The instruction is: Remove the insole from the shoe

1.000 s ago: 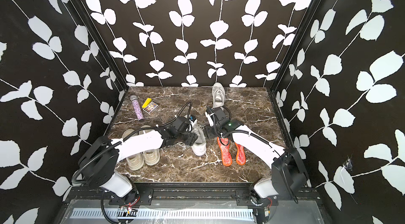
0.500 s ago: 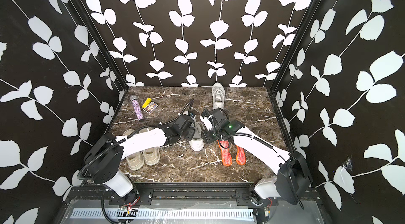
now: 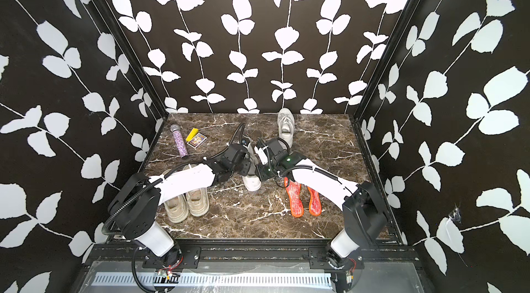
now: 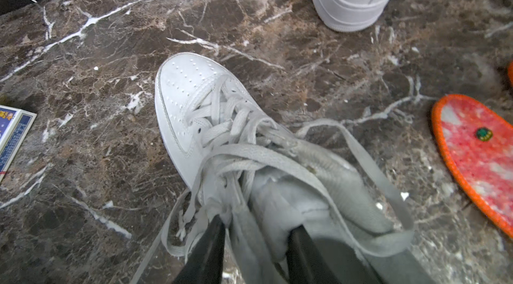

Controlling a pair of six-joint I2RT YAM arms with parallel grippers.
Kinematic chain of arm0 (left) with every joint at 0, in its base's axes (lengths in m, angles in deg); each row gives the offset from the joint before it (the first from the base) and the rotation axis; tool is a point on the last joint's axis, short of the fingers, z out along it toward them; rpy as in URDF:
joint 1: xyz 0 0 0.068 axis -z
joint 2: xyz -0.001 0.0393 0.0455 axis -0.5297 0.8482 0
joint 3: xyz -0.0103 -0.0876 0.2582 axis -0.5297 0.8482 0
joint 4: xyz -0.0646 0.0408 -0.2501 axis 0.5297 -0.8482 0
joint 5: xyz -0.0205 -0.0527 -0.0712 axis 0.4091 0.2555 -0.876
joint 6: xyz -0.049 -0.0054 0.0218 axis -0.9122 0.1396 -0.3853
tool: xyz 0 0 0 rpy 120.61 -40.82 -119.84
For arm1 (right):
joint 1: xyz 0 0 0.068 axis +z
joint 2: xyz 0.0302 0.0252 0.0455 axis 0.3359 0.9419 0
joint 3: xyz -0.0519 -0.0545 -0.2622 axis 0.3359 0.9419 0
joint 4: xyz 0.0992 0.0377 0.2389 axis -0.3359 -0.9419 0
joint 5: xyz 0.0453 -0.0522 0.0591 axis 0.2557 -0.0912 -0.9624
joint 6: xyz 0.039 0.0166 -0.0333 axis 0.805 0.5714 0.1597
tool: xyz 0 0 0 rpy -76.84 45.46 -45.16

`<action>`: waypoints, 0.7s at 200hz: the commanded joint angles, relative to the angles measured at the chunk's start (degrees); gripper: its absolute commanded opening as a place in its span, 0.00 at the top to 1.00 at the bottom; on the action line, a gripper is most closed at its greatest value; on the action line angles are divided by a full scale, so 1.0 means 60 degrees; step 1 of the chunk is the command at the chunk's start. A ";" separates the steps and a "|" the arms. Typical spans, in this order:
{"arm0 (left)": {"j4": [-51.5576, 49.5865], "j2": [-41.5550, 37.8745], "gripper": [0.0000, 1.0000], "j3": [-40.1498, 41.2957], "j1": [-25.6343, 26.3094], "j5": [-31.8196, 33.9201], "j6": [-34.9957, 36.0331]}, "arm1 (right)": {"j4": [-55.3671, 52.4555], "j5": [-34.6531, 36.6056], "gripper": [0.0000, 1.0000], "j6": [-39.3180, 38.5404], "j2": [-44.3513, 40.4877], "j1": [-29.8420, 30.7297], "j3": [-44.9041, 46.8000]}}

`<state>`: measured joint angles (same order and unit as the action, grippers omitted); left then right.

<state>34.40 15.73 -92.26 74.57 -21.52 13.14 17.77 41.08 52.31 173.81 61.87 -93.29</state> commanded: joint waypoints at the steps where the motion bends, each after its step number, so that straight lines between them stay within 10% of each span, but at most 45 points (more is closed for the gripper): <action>1: 0.0524 -0.0293 0.68 0.0129 -0.0230 -0.0394 -0.0316 | 0.0737 0.0187 0.73 0.0520 0.0341 0.0052 -0.0438; 140: 0.1332 -0.0684 1.00 0.0494 -0.0345 -0.1233 -0.1054 | 0.1251 0.0659 0.78 0.0763 0.2363 0.0081 -0.1219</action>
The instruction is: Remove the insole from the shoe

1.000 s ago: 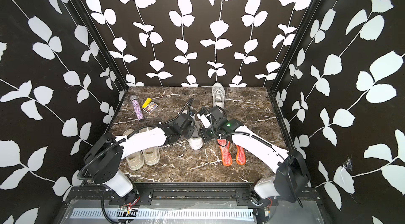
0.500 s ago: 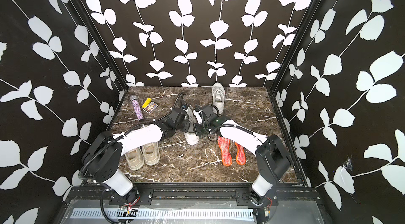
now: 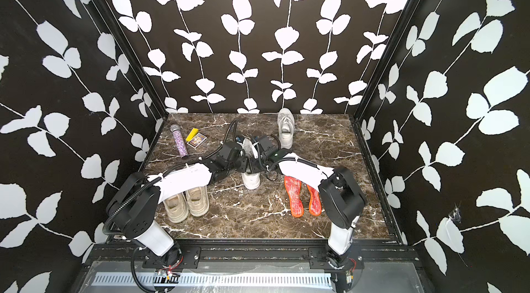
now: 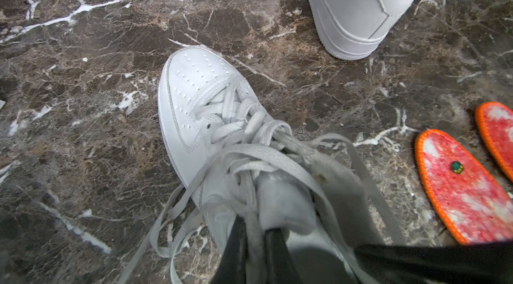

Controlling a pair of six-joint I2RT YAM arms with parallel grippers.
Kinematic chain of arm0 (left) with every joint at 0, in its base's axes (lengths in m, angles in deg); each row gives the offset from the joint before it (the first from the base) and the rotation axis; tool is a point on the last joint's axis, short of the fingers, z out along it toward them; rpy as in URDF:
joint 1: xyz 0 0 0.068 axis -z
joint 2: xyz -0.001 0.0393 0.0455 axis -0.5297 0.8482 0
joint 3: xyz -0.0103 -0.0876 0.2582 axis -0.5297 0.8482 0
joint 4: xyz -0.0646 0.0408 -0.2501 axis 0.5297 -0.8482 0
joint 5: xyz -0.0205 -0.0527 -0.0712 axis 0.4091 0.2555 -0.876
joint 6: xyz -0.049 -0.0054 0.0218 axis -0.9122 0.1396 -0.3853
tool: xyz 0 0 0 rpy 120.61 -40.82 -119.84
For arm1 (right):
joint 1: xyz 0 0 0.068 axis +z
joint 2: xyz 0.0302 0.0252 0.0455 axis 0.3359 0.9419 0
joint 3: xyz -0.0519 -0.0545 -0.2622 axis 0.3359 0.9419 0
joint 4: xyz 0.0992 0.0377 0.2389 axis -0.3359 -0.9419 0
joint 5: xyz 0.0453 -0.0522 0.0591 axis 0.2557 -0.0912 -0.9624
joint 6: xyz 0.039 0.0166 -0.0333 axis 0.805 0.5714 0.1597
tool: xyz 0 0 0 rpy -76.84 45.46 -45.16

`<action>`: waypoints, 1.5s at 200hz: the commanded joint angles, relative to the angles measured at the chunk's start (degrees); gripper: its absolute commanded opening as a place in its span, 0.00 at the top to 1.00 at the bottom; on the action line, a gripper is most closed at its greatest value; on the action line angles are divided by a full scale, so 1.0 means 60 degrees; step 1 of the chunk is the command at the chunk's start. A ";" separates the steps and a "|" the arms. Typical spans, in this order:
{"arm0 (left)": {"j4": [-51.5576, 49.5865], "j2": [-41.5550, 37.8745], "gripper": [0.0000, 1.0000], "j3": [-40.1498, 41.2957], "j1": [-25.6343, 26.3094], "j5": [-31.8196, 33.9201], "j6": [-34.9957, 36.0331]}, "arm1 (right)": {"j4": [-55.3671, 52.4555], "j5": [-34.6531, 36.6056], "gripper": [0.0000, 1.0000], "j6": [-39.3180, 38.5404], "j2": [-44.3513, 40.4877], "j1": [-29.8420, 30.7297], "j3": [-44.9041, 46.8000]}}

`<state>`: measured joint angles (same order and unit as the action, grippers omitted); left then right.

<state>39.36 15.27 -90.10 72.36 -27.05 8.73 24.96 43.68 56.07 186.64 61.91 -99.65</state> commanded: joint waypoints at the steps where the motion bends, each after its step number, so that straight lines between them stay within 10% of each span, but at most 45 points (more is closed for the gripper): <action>1: 0.0506 -0.0608 1.00 0.0136 0.0023 -0.0310 -0.0334 | 0.0031 0.0245 0.78 0.0148 0.0236 0.0066 -0.0159; 84: 0.0896 -0.1228 1.00 0.0948 0.0023 -0.0968 -0.0781 | -0.1259 0.4019 0.69 0.0369 0.0666 0.0022 -0.0562; 210: 0.2406 -0.1882 1.00 0.2430 0.0023 -0.1883 -0.1653 | -0.1711 0.4196 0.66 0.0040 0.3099 0.0014 -0.1948; 300: 0.2340 -0.1974 1.00 0.2538 0.0023 -0.1650 -0.1841 | -0.0553 0.2156 0.95 0.0290 0.3109 0.0011 -0.1625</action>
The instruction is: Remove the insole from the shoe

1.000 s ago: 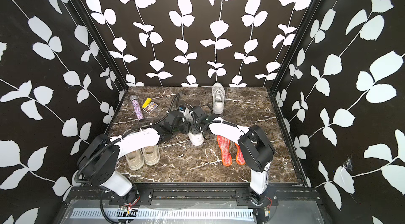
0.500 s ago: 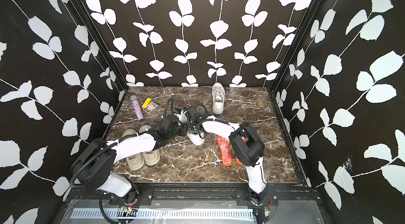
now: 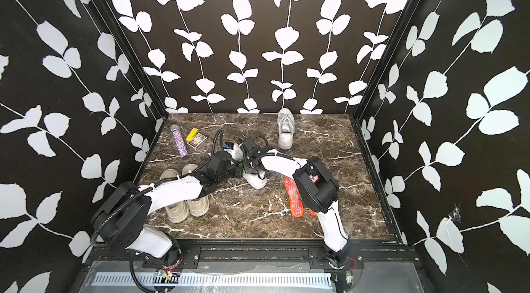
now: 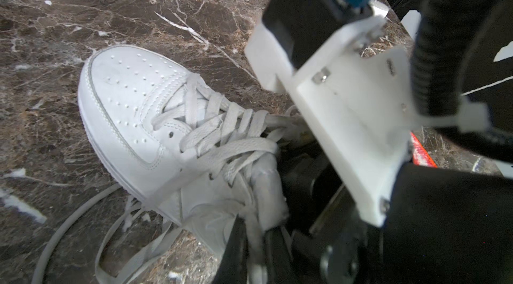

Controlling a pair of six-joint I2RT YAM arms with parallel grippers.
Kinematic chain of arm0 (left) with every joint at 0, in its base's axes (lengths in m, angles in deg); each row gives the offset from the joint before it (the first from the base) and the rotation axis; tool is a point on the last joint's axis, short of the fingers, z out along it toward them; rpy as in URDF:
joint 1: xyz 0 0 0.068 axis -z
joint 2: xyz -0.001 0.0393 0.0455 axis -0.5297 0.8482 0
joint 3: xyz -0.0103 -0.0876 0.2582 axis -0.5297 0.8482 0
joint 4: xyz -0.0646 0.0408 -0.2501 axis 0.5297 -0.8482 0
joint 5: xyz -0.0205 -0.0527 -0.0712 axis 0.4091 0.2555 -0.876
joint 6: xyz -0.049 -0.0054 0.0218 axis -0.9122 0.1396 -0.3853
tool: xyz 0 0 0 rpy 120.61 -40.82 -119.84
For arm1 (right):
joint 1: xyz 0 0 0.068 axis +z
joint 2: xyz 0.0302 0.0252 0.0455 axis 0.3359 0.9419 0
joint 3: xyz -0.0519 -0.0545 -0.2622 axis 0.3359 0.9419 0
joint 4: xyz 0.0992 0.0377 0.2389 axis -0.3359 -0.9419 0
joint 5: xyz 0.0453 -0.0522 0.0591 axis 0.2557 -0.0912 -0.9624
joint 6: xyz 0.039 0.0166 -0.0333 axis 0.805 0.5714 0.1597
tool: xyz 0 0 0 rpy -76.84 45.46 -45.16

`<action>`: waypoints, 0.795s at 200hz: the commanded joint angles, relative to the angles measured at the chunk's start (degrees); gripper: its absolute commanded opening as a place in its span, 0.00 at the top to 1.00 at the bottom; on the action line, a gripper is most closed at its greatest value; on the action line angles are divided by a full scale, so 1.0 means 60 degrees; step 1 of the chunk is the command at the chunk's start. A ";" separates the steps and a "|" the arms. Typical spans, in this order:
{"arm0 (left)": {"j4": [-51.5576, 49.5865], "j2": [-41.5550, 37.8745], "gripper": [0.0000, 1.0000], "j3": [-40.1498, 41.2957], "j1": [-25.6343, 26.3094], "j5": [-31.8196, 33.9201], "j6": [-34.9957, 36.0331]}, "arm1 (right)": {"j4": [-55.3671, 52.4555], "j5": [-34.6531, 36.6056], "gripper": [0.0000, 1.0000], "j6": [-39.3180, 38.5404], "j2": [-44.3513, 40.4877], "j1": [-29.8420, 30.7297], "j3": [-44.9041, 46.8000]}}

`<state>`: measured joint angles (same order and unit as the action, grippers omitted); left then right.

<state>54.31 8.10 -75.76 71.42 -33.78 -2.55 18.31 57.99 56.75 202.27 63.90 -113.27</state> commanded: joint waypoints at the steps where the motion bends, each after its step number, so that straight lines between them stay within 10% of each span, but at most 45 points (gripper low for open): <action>1: -0.0168 -0.0785 1.00 0.0150 0.0179 -0.0516 0.0037 | 0.0579 -0.0232 0.96 0.0192 0.0480 -0.0334 0.0667; 159: -0.1271 -0.1016 1.00 0.0185 0.0179 0.0627 0.0392 | 0.4672 -0.2252 1.00 0.2318 -0.3344 -0.0714 0.4193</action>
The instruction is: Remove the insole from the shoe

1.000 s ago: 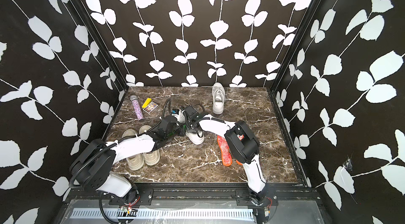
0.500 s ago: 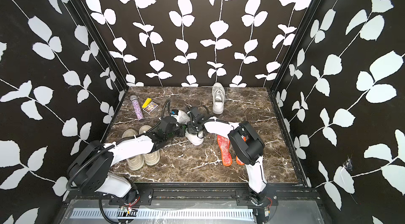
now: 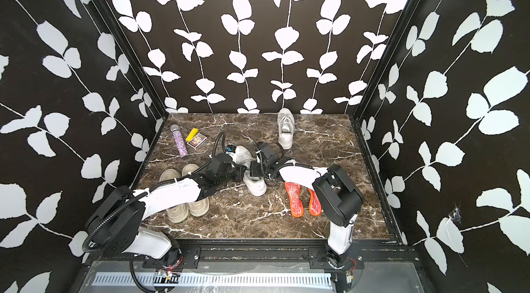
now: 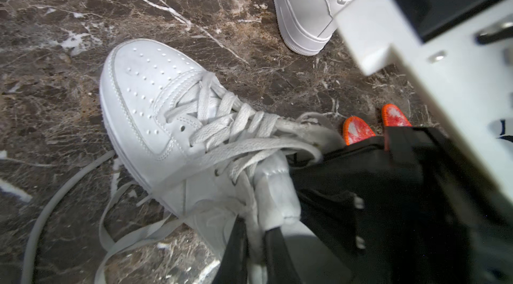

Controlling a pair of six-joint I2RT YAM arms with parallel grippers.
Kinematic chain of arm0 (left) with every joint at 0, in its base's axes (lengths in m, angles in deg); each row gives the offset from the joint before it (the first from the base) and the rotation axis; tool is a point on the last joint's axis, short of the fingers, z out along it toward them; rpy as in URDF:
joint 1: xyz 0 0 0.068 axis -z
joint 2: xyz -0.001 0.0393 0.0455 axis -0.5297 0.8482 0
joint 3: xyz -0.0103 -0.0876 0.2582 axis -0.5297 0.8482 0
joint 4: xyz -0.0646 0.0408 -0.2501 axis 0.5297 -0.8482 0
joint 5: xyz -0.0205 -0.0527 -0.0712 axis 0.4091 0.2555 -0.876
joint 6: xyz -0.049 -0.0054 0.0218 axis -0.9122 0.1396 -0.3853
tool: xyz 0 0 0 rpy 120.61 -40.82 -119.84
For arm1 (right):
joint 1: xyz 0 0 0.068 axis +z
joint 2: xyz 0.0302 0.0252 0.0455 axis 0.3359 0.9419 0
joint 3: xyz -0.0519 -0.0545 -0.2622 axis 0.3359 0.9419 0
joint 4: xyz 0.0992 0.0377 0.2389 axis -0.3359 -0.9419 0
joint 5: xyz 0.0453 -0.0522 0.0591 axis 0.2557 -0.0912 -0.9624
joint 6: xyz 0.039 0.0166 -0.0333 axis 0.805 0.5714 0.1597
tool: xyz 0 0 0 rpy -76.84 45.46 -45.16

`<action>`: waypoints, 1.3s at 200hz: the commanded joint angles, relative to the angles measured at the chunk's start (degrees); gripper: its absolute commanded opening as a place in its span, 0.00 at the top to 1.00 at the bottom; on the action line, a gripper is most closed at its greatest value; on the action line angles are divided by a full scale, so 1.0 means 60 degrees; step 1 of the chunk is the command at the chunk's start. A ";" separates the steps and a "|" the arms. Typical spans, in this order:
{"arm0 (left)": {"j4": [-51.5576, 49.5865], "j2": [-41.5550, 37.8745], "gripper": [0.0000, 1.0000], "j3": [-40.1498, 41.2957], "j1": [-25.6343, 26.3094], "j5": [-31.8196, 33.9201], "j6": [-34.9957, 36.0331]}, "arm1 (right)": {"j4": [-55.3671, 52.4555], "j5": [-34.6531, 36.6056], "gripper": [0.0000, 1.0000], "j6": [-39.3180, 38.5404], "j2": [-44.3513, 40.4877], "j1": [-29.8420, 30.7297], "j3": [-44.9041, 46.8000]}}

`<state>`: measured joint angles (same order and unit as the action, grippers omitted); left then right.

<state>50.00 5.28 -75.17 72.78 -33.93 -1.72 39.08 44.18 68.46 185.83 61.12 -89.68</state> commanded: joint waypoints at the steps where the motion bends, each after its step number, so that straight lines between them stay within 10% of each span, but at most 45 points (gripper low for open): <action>1: -0.0566 -0.0550 1.00 0.0092 -0.0046 0.0673 0.0265 | 0.1257 0.0027 1.00 0.0365 -0.0624 -0.0251 0.0276; 260: -0.3458 0.0523 1.00 -0.1454 -0.0486 0.1947 0.1368 | 0.8250 -0.1995 1.00 0.0676 -0.3396 -0.0150 0.3558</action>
<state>36.54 6.41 -83.08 71.21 -26.46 5.01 76.04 32.22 74.69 170.45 60.27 -68.05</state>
